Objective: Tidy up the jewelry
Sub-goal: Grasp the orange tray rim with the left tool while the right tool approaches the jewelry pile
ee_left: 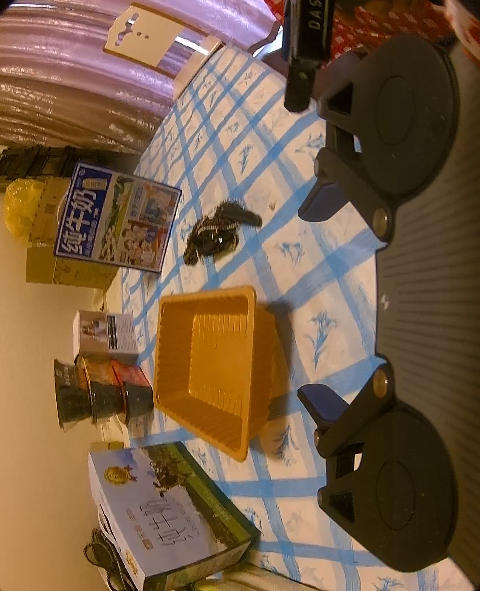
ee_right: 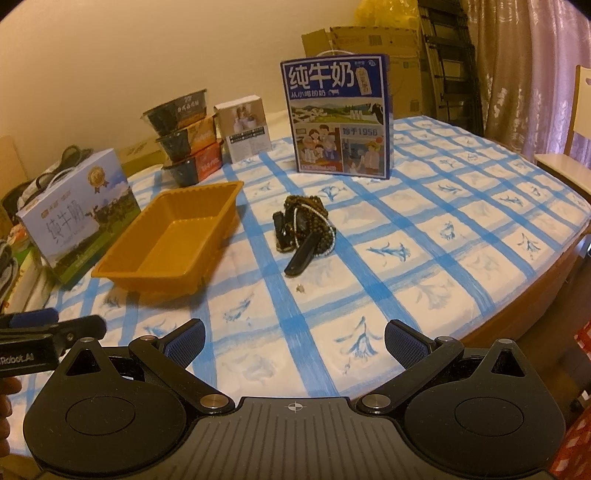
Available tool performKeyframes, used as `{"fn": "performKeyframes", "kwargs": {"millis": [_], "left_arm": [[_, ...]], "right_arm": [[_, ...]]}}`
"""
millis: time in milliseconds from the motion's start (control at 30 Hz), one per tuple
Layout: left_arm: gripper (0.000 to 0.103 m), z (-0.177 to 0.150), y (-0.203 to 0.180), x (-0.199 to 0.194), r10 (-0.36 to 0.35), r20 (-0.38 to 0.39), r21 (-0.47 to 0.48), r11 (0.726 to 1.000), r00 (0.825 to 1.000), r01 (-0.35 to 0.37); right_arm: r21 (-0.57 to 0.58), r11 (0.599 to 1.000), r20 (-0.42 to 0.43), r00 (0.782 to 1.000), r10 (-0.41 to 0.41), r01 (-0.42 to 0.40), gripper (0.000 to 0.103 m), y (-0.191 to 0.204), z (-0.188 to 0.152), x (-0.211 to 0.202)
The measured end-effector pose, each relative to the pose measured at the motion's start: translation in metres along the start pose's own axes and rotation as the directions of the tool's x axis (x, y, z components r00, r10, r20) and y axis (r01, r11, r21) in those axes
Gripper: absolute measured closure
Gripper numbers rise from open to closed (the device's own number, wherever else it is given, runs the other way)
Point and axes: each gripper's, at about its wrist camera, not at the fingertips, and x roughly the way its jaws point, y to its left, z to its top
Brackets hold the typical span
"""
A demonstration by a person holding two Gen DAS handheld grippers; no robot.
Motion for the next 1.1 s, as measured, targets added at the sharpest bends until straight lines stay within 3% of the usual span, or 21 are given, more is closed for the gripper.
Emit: {"fn": "performKeyframes", "kwargs": {"millis": [333, 567, 767, 1033, 1100], "left_arm": [[0.01, -0.002, 0.057, 0.039, 0.021, -0.035, -0.179, 0.984, 0.999, -0.027], [0.013, -0.007, 0.099, 0.067, 0.057, 0.058, -0.337, 0.941, 0.997, -0.034], [0.019, -0.001, 0.129, 0.094, 0.087, 0.114, -0.36, 0.932, 0.99, -0.041], [0.024, 0.005, 0.16, 0.135, 0.159, 0.176, -0.438, 0.897, 0.971, -0.068], [0.03, 0.007, 0.165, 0.145, 0.159, 0.183, -0.455, 0.889, 0.97, -0.06]], "right_arm": [[-0.006, 1.0, 0.036, 0.999, -0.024, 0.024, 0.0, -0.01, 0.006, 0.035], [0.012, 1.0, 0.007, 1.0, -0.019, 0.019, 0.0, -0.027, 0.014, 0.071], [0.073, 0.997, 0.023, 0.999, -0.038, 0.036, 0.0, -0.04, 0.018, 0.107], [0.132, 0.991, 0.034, 0.999, -0.03, 0.025, 0.0, -0.045, 0.032, 0.15], [0.138, 0.99, 0.035, 0.999, -0.026, 0.021, 0.0, -0.045, 0.034, 0.158]]}}
